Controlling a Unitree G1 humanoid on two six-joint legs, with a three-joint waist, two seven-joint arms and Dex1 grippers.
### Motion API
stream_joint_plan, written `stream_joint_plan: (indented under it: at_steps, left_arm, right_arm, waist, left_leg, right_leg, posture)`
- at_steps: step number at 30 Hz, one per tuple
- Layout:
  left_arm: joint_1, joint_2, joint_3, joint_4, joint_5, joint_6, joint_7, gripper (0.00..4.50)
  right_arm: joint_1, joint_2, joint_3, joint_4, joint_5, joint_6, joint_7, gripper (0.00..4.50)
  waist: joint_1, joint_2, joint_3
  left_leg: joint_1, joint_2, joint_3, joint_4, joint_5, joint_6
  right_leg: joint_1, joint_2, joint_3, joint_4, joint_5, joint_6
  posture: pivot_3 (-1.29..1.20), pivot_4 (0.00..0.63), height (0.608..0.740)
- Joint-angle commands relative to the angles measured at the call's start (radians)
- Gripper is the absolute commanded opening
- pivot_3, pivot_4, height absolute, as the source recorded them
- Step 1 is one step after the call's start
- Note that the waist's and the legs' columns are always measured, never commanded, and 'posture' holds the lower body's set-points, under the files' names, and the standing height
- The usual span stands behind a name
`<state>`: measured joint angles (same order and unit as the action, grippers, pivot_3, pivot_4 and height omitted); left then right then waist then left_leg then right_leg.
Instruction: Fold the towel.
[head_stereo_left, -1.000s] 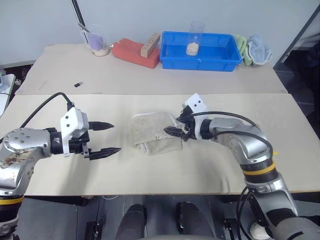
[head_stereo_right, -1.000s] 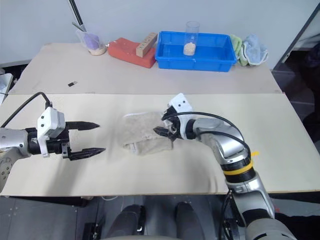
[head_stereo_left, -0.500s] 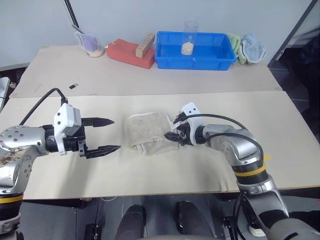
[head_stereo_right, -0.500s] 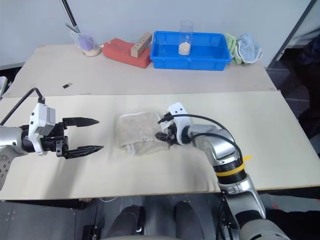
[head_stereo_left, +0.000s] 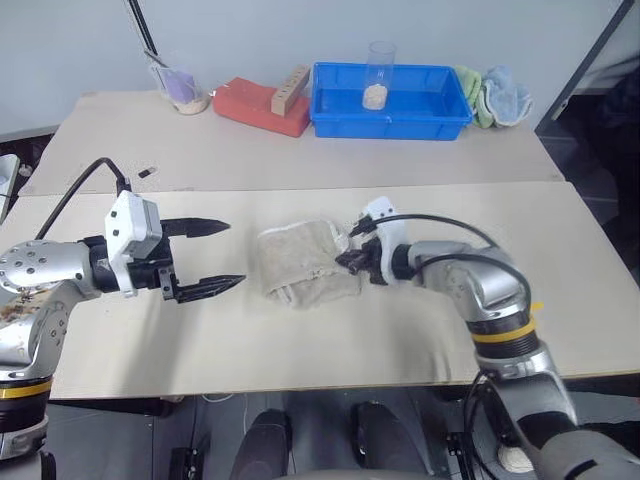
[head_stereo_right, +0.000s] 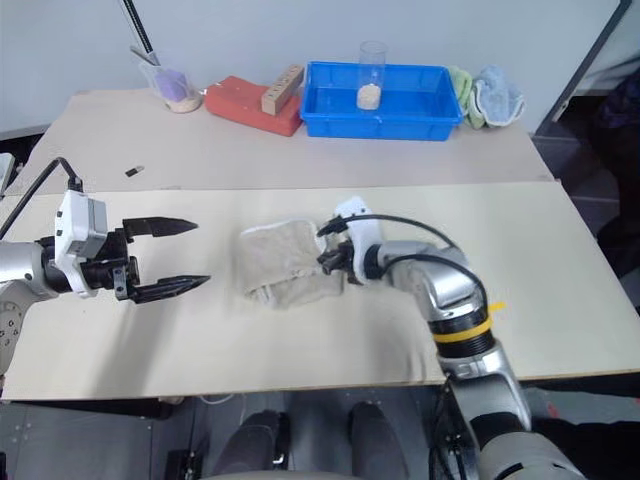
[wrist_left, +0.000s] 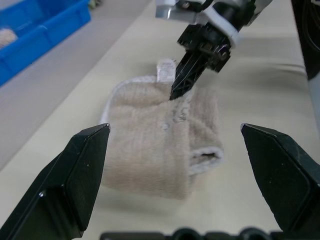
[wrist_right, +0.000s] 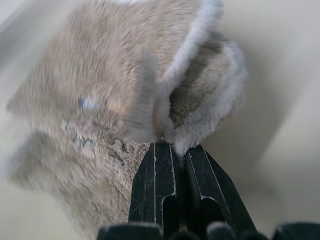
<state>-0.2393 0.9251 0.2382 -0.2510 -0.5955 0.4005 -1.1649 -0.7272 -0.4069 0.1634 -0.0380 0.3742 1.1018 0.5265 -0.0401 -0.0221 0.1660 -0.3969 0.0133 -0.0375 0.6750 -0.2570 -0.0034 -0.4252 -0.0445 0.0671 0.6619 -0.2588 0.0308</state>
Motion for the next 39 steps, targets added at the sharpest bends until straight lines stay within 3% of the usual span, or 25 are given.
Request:
stream_joint_plan:
  at_steps: [1, 5, 9, 16, 22, 26, 31, 39]
  left_arm:
    - [-0.028, -0.004, 0.008, -0.032, -0.028, 0.023, 0.015, 4.5]
    - [-0.046, -0.014, 0.001, -0.033, -0.033, 0.038, 0.02, 4.5]
    - [-0.06, -0.025, -0.011, -0.024, -0.027, 0.033, 0.022, 4.5]
    - [-0.046, -0.03, 0.005, -0.016, -0.023, 0.03, 0.03, 4.5]
    - [-0.014, -0.01, 0.038, 0.022, 0.048, -0.005, 0.086, 4.5]
    - [0.028, 0.033, 0.055, 0.039, 0.121, 0.016, 0.141, 4.5]
    - [0.216, 0.077, 0.174, -0.008, 0.209, 0.009, 0.192, 4.5]
    - [0.322, 0.059, 0.309, -0.031, 0.147, 0.068, 0.187, 4.5]
  right_arm:
    - [-0.094, -0.112, -0.053, 0.188, -0.075, -0.174, 0.053, 0.02]
    - [-0.209, -0.191, -0.022, 0.505, -0.164, -0.366, 0.135, 0.02]
    - [-0.284, -0.169, -0.023, 0.789, -0.231, -0.51, 0.148, 0.02]
    - [-0.359, -0.158, -0.094, 0.935, -0.26, -0.656, 0.12, 2.45]
    - [-0.329, -0.235, -0.145, 0.753, -0.242, -0.681, 0.198, 4.46]
    - [-0.225, -0.313, -0.139, 0.514, -0.216, -0.691, 0.35, 4.46]
    - [0.058, -0.498, -0.17, 0.101, -0.105, -0.758, 0.647, 4.46]
    - [0.267, -0.56, -0.278, -0.051, -0.002, -0.744, 0.705, 4.46]
  waist:
    - [0.0, 0.0, 0.0]
    - [-0.003, 0.0, 0.0]
    - [-0.014, 0.0, 0.0]
    - [-0.025, 0.0, 0.0]
    - [-0.022, 0.0, 0.0]
    - [-0.017, 0.0, 0.0]
    - [-0.006, 0.001, 0.0]
    - [0.004, 0.0, 0.001]
  left_leg:
    - [0.0, 0.0, 0.001, 0.0, 0.0, 0.0]
    - [0.0, 0.0, 0.001, 0.0, 0.0, 0.0]
    - [0.001, 0.001, 0.003, -0.002, 0.0, 0.001]
    - [0.002, 0.001, 0.004, -0.004, 0.0, 0.0]
    - [0.002, 0.001, 0.003, -0.005, 0.0, 0.0]
    - [0.002, 0.001, 0.003, -0.005, 0.0, 0.0]
    - [0.002, 0.002, 0.001, -0.008, -0.001, 0.002]
    - [0.009, 0.003, -0.001, -0.008, -0.001, 0.002]
  right_leg:
    - [0.0, 0.0, 0.0, 0.0, 0.0, 0.0]
    - [0.0, 0.001, 0.0, -0.001, 0.0, 0.0]
    - [0.0, 0.001, 0.001, -0.001, 0.0, 0.0]
    - [-0.001, 0.0, 0.003, -0.001, 0.0, 0.0]
    - [-0.001, 0.0, 0.003, -0.001, 0.0, 0.0]
    - [-0.001, 0.0, 0.003, -0.001, 0.0, 0.0]
    - [-0.001, 0.0, 0.002, -0.003, 0.0, 0.0]
    - [0.005, -0.002, 0.003, -0.004, 0.0, 0.0]
  posture:
    - [0.0, 0.15, 0.74]
    - [0.0, 0.15, 0.74]
    - [0.0, 0.15, 0.74]
    - [0.0, 0.15, 0.74]
    - [0.0, 0.15, 0.74]
    - [0.0, 0.15, 0.74]
    - [0.0, 0.15, 0.74]
    - [0.0, 0.15, 0.74]
